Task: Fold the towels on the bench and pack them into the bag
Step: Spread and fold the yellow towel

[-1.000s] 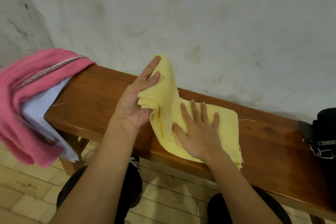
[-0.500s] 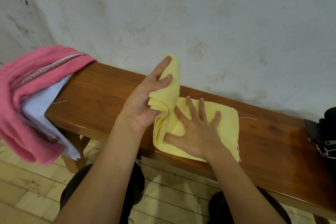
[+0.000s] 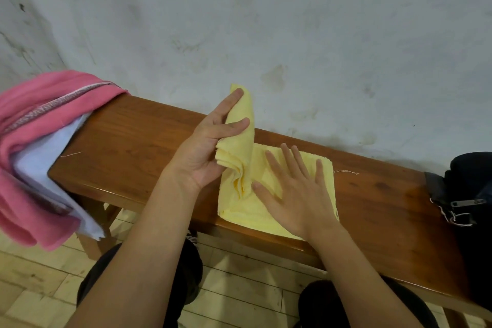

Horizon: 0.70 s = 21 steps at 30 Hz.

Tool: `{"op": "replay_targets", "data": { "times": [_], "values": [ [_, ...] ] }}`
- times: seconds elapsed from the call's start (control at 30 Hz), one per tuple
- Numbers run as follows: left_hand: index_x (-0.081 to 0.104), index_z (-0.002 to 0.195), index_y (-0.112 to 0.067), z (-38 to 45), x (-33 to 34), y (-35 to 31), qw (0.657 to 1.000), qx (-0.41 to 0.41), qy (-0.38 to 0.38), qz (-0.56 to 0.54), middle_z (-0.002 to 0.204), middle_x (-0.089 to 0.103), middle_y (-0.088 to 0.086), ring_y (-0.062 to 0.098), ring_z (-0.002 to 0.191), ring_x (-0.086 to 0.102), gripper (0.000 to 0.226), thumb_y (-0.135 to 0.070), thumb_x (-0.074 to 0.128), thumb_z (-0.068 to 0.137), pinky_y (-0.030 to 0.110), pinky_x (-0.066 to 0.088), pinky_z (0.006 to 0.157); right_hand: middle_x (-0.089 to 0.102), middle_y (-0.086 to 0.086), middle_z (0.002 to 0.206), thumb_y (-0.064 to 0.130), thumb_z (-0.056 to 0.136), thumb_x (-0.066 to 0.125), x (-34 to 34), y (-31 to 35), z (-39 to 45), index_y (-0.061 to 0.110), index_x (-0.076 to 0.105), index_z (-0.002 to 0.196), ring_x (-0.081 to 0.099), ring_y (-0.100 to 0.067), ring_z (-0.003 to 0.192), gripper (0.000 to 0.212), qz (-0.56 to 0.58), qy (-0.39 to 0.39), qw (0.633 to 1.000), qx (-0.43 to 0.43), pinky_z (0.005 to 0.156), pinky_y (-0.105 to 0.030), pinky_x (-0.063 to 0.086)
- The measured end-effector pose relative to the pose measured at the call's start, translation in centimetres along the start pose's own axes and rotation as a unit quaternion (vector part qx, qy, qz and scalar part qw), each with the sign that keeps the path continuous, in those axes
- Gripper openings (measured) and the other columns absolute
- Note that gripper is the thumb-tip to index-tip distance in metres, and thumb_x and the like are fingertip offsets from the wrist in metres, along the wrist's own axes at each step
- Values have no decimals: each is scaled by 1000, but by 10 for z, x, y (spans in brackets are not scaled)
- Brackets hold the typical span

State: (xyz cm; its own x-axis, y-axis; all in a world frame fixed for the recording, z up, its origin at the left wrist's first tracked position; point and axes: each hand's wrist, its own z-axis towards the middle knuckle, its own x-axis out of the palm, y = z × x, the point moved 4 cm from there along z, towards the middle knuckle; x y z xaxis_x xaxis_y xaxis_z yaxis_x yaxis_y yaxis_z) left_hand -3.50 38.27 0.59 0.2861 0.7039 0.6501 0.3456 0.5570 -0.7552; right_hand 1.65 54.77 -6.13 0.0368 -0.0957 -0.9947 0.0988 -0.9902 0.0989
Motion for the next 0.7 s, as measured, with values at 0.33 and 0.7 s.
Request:
{"op": "replay_targets", "data": {
  "times": [0.33, 0.7],
  "values": [
    [43, 146, -34, 9, 26, 31, 979, -71, 34, 191, 119, 66, 3, 25, 100, 65, 74, 3, 65, 85, 41, 55, 87, -13, 8, 165, 78, 87, -2, 4, -20, -13, 41, -5, 156, -18, -10, 151, 79, 61, -7, 998, 10, 123, -48, -8],
    [45, 144, -37, 16, 37, 53, 957, -109, 36, 267, 126, 64, -3, 22, 107, 68, 69, 0, 66, 89, 43, 55, 93, -4, 10, 166, 68, 95, 1, -3, -73, -18, 38, 4, 158, -12, -10, 152, 70, 18, -15, 999, 49, 123, -48, -8]
  ]
}}
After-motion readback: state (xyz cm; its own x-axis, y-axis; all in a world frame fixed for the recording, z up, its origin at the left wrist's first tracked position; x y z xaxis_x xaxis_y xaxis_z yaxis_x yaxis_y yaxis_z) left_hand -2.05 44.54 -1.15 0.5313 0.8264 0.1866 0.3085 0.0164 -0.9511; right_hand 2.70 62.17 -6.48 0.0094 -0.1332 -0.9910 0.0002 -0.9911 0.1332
